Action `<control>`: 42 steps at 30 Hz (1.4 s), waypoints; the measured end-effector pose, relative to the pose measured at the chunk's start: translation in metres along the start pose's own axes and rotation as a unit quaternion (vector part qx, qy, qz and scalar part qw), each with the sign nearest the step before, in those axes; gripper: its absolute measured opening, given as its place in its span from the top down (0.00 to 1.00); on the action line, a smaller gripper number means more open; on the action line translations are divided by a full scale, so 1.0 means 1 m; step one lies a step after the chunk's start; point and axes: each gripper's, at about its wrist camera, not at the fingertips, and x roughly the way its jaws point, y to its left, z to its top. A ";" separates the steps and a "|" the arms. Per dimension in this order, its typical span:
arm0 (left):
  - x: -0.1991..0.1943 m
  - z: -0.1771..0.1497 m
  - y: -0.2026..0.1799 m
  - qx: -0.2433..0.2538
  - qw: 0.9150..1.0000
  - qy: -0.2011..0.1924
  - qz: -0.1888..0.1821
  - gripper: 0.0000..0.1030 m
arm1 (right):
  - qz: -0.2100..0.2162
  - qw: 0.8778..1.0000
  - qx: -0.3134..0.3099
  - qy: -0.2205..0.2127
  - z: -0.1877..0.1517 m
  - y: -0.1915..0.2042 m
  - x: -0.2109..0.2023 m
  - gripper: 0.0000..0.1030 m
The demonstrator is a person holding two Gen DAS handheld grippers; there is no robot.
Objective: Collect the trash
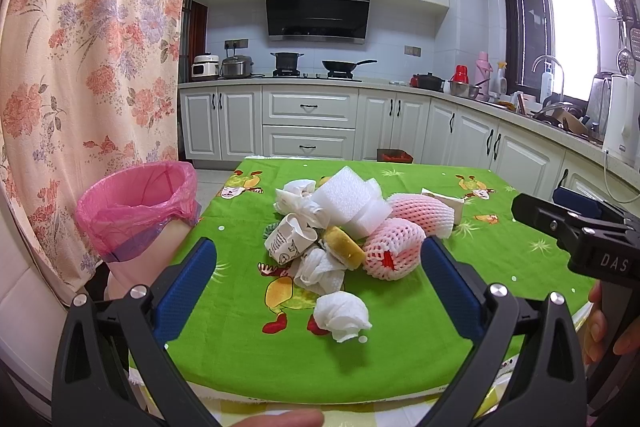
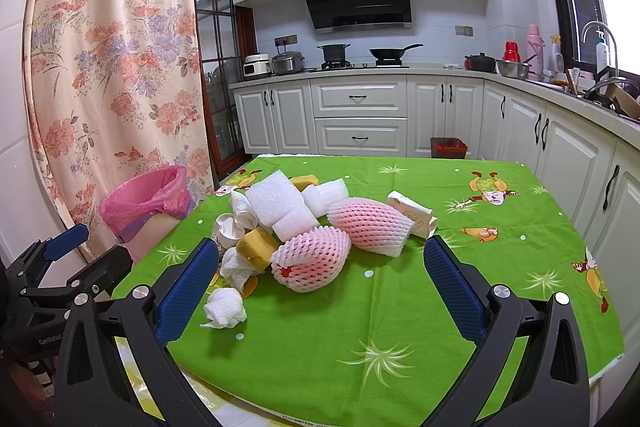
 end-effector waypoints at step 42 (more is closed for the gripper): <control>0.088 -0.043 0.048 -0.016 0.995 0.091 0.032 0.05 | 0.014 0.994 -0.010 0.111 -0.030 -0.006 0.163 0.06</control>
